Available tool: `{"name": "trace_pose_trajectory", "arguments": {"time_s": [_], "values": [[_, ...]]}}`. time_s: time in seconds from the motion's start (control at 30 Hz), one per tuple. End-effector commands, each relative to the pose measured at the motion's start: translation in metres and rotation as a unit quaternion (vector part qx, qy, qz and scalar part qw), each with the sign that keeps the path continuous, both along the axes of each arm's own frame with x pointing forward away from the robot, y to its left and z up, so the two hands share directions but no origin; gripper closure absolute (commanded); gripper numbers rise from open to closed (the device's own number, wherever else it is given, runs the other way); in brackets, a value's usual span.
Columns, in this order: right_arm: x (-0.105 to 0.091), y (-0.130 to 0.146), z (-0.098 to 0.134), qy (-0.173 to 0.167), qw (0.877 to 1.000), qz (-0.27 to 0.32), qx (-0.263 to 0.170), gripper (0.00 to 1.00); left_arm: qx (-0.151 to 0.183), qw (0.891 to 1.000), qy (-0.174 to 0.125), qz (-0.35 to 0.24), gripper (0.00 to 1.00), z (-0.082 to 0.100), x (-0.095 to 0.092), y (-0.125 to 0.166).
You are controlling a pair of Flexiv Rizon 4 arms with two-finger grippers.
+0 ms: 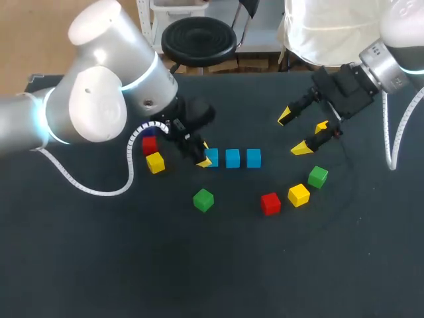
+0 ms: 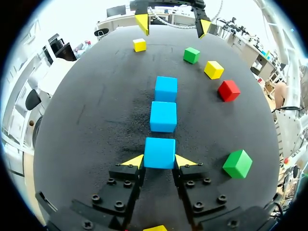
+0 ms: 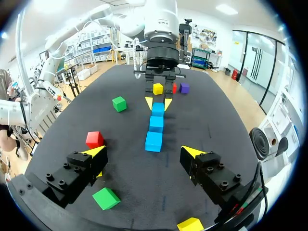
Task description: Place the blue cubes, place green cubes on the blue cubes, place the yellow cubes on the green cubes, then place the red cubes on the yellow cubes, and place purple cube on the red cubes.
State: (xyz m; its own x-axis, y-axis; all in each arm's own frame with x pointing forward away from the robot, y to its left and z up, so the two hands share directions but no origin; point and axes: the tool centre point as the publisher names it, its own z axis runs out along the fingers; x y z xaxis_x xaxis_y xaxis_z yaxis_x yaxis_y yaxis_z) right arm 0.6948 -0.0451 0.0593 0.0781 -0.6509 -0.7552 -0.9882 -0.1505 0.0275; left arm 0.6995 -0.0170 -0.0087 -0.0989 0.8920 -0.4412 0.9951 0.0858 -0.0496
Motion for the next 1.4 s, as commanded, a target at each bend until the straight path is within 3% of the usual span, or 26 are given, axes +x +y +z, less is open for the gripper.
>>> {"name": "trace_pose_trajectory", "arguments": {"time_s": [0.03,1.4], "values": [[0.0000,0.0002,0.0001,0.000,1.000,0.000,0.000,0.00,0.001,1.000,0.002,-0.001,1.00,-0.0035,0.0006,-0.0007],[0.0000,0.0002,0.0001,0.000,1.000,0.000,0.000,0.00,0.003,1.000,-0.004,0.008,1.00,-0.0022,0.0067,0.0038]]}}
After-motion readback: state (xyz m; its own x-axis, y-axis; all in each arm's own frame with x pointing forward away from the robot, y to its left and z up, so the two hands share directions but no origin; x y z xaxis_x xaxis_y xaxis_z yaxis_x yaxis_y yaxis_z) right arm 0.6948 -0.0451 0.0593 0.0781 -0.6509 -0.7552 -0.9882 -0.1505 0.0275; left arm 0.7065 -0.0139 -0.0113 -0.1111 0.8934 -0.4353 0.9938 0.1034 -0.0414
